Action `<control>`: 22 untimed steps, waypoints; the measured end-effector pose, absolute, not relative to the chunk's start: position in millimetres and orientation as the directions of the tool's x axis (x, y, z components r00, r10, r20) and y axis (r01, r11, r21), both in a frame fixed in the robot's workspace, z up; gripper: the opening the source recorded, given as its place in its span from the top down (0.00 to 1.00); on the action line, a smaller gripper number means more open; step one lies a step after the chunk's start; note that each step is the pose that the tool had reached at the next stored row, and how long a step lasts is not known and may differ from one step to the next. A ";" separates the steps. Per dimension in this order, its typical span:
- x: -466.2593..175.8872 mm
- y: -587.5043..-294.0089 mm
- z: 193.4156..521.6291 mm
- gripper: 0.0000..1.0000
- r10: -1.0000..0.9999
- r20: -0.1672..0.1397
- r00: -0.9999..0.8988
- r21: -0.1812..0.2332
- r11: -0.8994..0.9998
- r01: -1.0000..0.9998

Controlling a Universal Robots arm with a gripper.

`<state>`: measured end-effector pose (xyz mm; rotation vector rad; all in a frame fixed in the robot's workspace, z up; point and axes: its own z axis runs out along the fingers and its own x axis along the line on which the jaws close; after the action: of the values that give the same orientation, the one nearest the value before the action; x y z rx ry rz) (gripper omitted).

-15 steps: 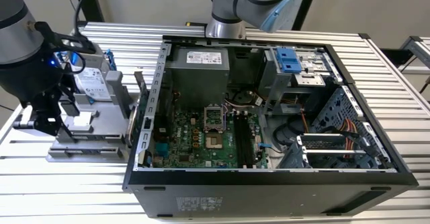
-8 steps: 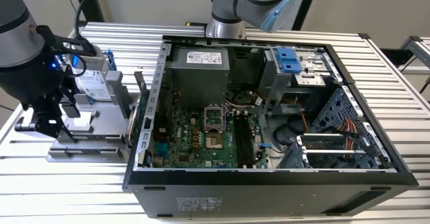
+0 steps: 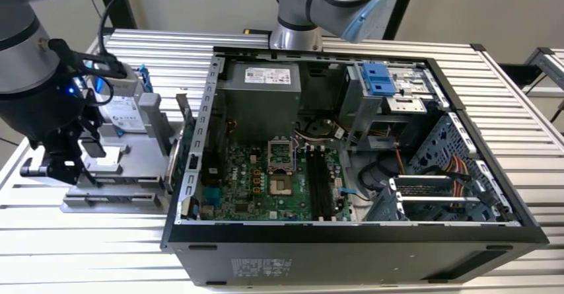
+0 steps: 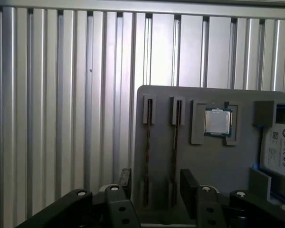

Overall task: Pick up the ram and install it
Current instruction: 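Pick up the ram and move it above insertion slot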

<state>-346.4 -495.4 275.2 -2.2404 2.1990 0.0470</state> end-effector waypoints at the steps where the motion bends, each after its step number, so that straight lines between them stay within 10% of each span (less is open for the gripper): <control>1: -346.4 -495.7 274.8 0.00 -1.000 -0.023 0.018 0.020 -0.019 -1.000; 22: -346.4 -499.6 262.9 0.00 -1.000 -0.023 0.018 0.020 -0.019 -1.000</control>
<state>-346.4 -499.6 262.9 -2.2405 2.1990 0.0471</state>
